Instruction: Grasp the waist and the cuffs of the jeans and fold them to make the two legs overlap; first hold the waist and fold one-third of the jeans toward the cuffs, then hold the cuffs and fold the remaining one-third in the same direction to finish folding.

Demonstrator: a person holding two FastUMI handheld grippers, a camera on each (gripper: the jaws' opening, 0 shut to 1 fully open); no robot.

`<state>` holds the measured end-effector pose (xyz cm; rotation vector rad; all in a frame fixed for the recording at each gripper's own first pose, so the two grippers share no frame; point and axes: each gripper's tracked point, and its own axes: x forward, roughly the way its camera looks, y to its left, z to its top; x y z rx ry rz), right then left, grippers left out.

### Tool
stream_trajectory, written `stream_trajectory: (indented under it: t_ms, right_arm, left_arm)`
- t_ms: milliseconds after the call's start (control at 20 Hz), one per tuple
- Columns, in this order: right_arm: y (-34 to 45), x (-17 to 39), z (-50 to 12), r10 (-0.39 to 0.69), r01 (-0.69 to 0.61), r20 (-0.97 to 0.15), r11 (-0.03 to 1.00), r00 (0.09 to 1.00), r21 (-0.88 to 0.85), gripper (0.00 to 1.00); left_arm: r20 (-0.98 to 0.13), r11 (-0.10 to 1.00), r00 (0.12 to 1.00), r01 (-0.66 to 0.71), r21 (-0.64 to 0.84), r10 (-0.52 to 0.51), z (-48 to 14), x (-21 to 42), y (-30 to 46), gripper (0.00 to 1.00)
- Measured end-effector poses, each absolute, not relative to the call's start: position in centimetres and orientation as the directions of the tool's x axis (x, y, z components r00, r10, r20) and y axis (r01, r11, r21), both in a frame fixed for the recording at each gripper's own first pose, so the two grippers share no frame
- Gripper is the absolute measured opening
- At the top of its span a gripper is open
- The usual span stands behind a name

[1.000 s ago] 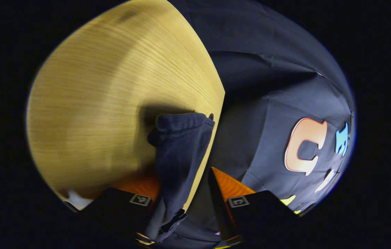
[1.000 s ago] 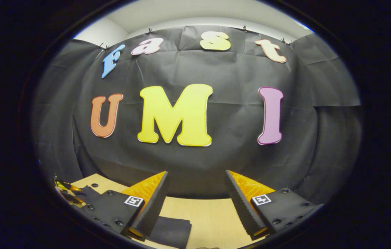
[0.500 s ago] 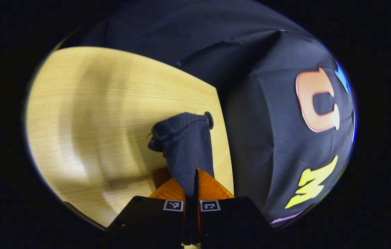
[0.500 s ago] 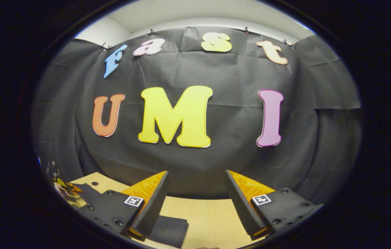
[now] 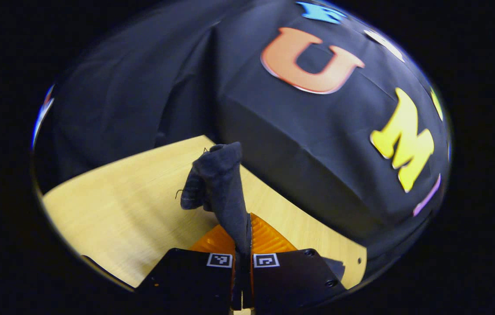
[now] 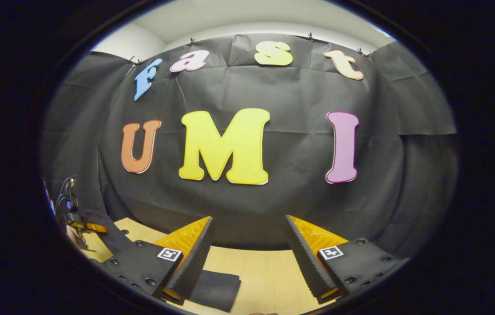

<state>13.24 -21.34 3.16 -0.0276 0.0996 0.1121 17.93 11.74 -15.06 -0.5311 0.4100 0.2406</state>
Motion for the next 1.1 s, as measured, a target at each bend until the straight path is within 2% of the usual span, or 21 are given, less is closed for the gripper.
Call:
stream_trajectory:
  t_ms: [150, 300, 350, 400, 450, 500, 550, 600, 800, 850, 1100]
  right_arm:
    - [-21.6, 13.0, 3.0, 0.11, -0.113, -0.103, 0.994, 0.989, -0.015, 0.98]
    - [-22.3, 12.8, 3.0, 0.103, -0.105, -0.102, 0.994, 0.99, -0.015, 0.93]
    - [-22.6, 12.7, 2.9, 0.1, -0.101, -0.102, 0.995, 0.99, -0.008, 0.93]
    - [-23.0, 12.7, 2.9, 0.095, -0.095, -0.102, 0.995, 0.99, -0.002, 0.98]
    - [-23.4, 12.6, 2.8, 0.089, -0.089, -0.103, 0.996, 0.991, 0.002, 0.98]
    - [-23.9, 12.5, 2.8, 0.083, -0.083, -0.103, 0.997, 0.991, 0.004, 0.93]
    - [-24.4, 12.4, 2.7, 0.076, -0.076, -0.104, 0.997, 0.992, 0.005, 0.93]
    - [-24.9, 12.3, 2.4, 0.068, -0.068, -0.115, 0.998, 0.991, 0.004, 0.98]
    - [-26.7, 11.8, 1.8, 0.043, -0.04, -0.124, 0.999, 0.991, 0.022, 0.98]
    - [-27.1, 11.7, 1.6, 0.038, -0.035, -0.125, 0.999, 0.991, 0.023, 0.93]
    - [-29.0, 11.4, 1.4, 0.023, -0.019, -0.128, 0.999, 0.991, 0.034, 0.93]
  left_arm:
    - [-0.389, 0.94, 0.918, -0.2, -0.277, 0.081, -11.8, 18.3, 8.3, 0.04]
    - [-0.355, 0.979, 0.934, -0.092, -0.18, 0.023, -9.4, 18.5, 4.9, 0.04]
    - [-0.349, 0.987, 0.937, -0.063, -0.151, 0.007, -8.8, 18.7, 3.8, 0.0]
    - [-0.344, 0.991, 0.939, -0.037, -0.128, -0.01, -8.4, 18.9, 2.5, 0.04]
    - [-0.341, 0.994, 0.94, -0.012, -0.11, -0.026, -8.5, 19.0, 1.3, 0.04]
    - [-0.339, 0.995, 0.94, 0.012, -0.1, -0.045, -8.4, 19.1, 0.2, 0.04]
    - [-0.339, 0.995, 0.939, 0.033, -0.095, -0.063, -8.5, 19.1, -0.9, 0.04]
    - [-0.343, 0.995, 0.936, 0.053, -0.086, -0.079, -8.6, 19.0, -2.3, 0.04]
    - [-0.361, 0.986, 0.919, 0.165, -0.015, -0.159, -8.9, 18.6, -8.0, 0.04]
    - [-0.368, 0.982, 0.913, 0.19, 0.004, -0.175, -9.2, 18.5, -9.3, 0.04]
    - [-0.433, 0.951, 0.87, 0.297, 0.082, -0.235, -12.4, 17.9, -14.9, 0.04]
